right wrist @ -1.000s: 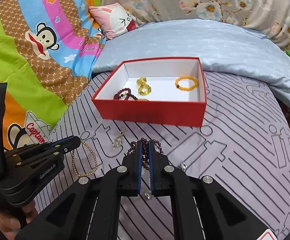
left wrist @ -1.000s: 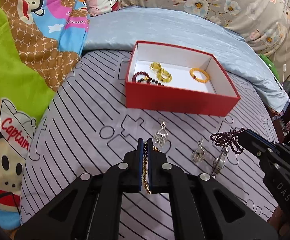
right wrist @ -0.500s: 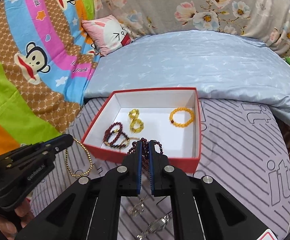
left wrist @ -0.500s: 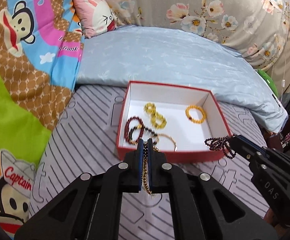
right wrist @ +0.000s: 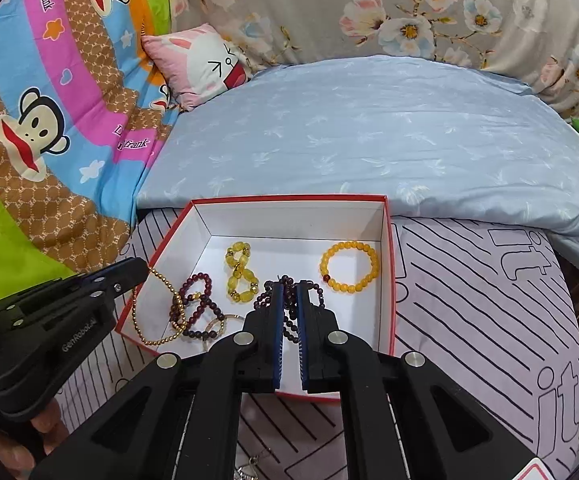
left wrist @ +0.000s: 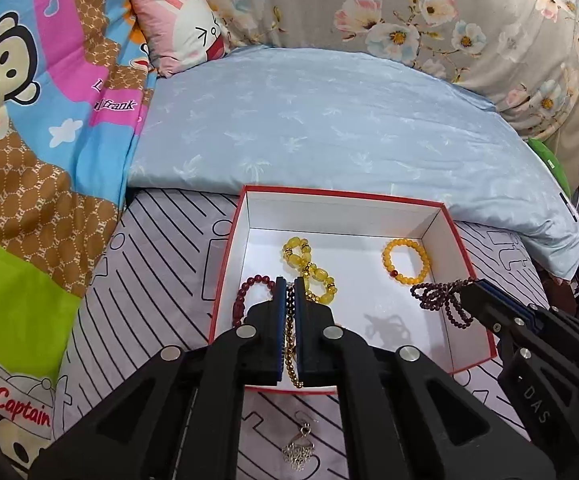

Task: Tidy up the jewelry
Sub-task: 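Carry the purple strand and gold chain over the red box with both tools, then open both tools to drop the strand and chain into the box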

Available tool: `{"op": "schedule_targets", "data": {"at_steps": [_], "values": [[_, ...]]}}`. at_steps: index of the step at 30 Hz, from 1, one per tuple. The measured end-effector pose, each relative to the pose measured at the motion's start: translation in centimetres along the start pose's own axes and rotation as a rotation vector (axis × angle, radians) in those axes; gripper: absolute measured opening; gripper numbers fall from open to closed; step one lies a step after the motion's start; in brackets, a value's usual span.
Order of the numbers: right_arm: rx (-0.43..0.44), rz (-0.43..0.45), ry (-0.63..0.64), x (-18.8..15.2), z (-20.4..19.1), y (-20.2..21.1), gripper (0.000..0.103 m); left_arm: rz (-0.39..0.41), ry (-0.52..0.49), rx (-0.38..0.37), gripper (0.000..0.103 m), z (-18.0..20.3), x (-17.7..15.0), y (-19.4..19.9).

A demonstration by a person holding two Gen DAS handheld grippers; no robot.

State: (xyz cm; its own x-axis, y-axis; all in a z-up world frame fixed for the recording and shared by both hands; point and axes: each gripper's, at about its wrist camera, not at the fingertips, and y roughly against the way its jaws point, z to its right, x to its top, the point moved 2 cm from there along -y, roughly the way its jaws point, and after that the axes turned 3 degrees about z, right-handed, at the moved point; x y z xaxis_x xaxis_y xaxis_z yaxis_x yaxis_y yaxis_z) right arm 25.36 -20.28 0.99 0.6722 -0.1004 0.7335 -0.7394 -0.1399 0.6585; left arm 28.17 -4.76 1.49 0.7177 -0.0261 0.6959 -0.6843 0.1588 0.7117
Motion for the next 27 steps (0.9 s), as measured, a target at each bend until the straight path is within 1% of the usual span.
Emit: {"op": "schedule_targets", "data": {"at_steps": [15, 19, 20, 21, 22, 23, 24, 27], "values": [[-0.019, -0.028, 0.024, -0.3, -0.3, -2.6, 0.006, -0.04, -0.022, 0.015, 0.004, 0.3, 0.0, -3.1], [-0.024, -0.017, 0.029, -0.3, -0.4, -2.6, 0.012, -0.05, -0.028, 0.022, 0.006, 0.7, -0.1, -3.6], [-0.026, -0.015, 0.029, -0.3, -0.5, -2.5, 0.014, -0.053, -0.024, 0.027, 0.007, 0.7, -0.1, -3.7], [-0.027, -0.013, 0.028, -0.3, -0.5, -2.4, 0.017, -0.053, -0.022, 0.026, 0.014, 0.7, -0.1, -3.7], [-0.029, -0.008, 0.027, -0.2, -0.4, -2.3, 0.025, -0.05, -0.02, 0.032, 0.026, 0.7, -0.1, -3.7], [-0.032, -0.001, 0.024, -0.2, -0.3, -2.1, 0.03, -0.045, -0.021, 0.039, 0.03, 0.7, -0.2, -3.6], [-0.033, 0.003, 0.022, -0.2, -0.3, -1.9, 0.032, -0.04, -0.023, 0.045, 0.032, 0.7, -0.3, -3.4], [-0.031, 0.007, 0.018, -0.2, -0.2, -1.5, 0.032, -0.043, -0.024, 0.046, 0.032, 0.7, -0.4, -3.3]]}}
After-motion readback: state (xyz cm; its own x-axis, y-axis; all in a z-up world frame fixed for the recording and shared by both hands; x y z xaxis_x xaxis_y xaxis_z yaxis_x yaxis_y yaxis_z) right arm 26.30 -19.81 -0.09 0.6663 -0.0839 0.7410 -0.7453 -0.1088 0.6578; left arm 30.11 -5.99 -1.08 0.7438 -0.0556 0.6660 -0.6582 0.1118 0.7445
